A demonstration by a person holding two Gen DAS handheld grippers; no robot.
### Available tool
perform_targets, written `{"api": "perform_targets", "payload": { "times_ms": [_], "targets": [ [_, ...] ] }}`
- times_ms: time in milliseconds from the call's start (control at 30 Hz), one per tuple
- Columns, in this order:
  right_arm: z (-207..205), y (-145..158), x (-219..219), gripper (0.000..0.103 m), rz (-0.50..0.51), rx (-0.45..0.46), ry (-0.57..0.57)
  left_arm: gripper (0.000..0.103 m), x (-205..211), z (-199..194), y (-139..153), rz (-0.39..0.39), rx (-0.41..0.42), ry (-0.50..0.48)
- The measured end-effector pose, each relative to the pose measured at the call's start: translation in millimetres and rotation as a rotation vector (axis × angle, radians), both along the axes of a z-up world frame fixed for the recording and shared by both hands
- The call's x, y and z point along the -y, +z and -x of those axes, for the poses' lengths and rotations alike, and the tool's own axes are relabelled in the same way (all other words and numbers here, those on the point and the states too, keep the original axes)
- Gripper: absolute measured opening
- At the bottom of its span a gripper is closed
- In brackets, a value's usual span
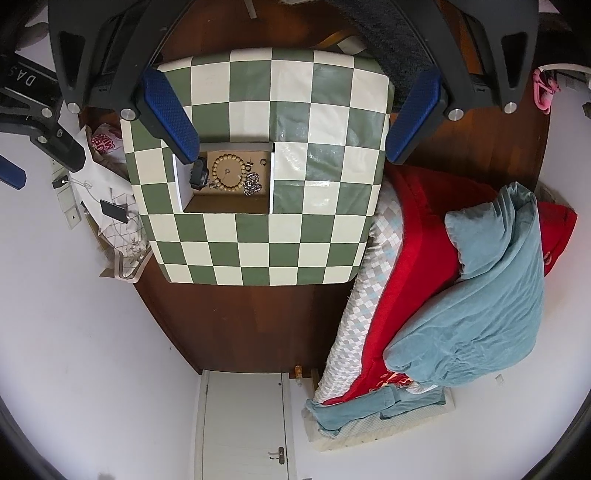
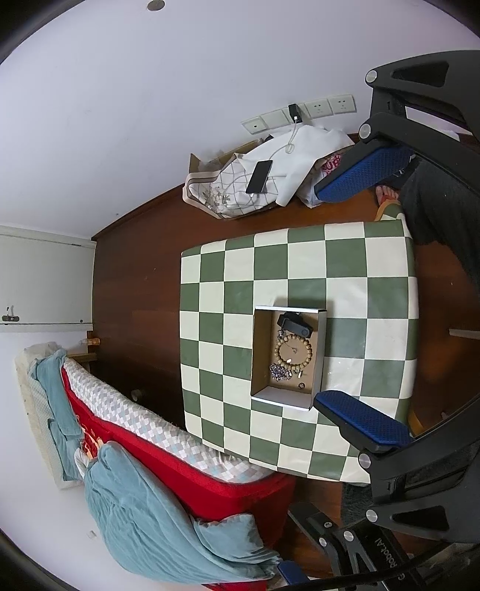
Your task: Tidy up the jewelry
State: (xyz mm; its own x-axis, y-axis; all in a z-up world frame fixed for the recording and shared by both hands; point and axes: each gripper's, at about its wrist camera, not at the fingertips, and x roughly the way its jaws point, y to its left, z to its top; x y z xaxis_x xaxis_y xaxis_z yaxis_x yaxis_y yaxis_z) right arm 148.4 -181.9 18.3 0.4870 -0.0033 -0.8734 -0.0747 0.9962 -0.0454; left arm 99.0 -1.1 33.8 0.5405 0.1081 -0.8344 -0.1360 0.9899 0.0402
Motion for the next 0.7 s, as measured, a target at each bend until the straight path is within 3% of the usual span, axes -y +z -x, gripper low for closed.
{"api": "perform_targets", "payload": {
  "times_ms": [700],
  "targets": [
    [-1.1, 8.2, 5.6, 0.103, -0.009, 0.01, -0.006, 0.103, 5.0, 2.9, 9.5, 0.001, 0.014, -0.009]
  ]
}}
